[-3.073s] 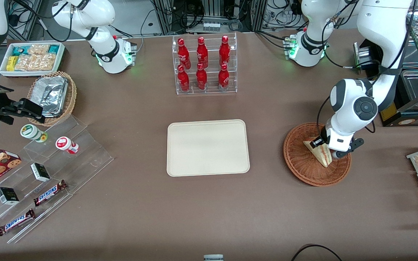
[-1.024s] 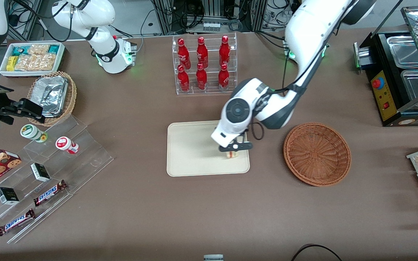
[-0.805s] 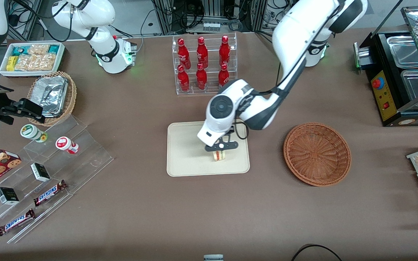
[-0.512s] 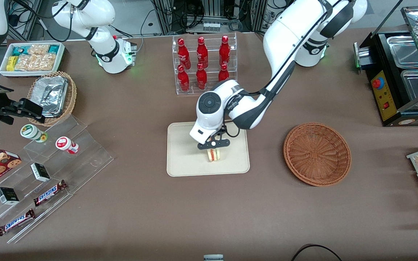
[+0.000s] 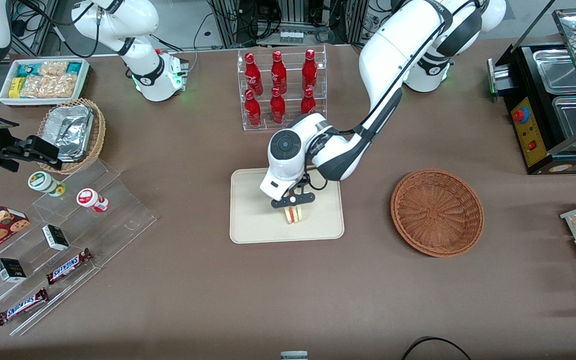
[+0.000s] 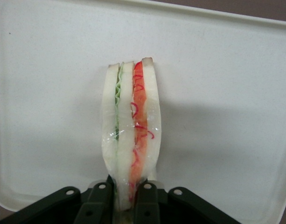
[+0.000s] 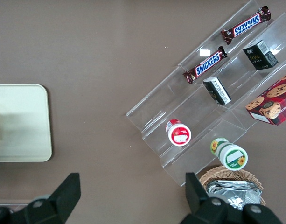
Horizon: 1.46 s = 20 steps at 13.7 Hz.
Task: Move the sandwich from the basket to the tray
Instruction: 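Lower the sandwich onto the cream tray and open the left gripper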
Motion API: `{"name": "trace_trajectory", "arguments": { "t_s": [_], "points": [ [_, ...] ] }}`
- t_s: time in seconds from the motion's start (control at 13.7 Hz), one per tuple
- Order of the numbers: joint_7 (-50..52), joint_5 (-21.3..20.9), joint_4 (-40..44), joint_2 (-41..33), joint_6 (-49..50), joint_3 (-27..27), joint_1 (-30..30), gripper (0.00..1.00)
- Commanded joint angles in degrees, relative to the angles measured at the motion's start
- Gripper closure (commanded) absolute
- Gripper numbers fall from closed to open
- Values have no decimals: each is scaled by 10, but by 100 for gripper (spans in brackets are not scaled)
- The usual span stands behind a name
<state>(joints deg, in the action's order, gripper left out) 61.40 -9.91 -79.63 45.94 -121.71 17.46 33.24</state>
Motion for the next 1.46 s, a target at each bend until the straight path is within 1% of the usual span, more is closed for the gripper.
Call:
{"name": "trace_trajectory", "arguments": {
  "t_s": [0.0,0.37,0.8,0.95,1.17,1.24,1.32,1.39],
  "points": [
    [18,-11,26,14,3,-4,9,0],
    [21,-6,39,-2,14,-4,8,0],
    [11,-4,39,-68,102,-3,1,0],
    [-11,-3,39,-92,135,-1,-12,0],
    [-122,2,35,-117,171,-3,-33,0],
    [-128,3,34,-123,187,-3,-45,0],
    [-131,8,33,-133,206,-2,-61,0],
    [-137,29,28,-146,222,-2,-86,0]
  ]
}}
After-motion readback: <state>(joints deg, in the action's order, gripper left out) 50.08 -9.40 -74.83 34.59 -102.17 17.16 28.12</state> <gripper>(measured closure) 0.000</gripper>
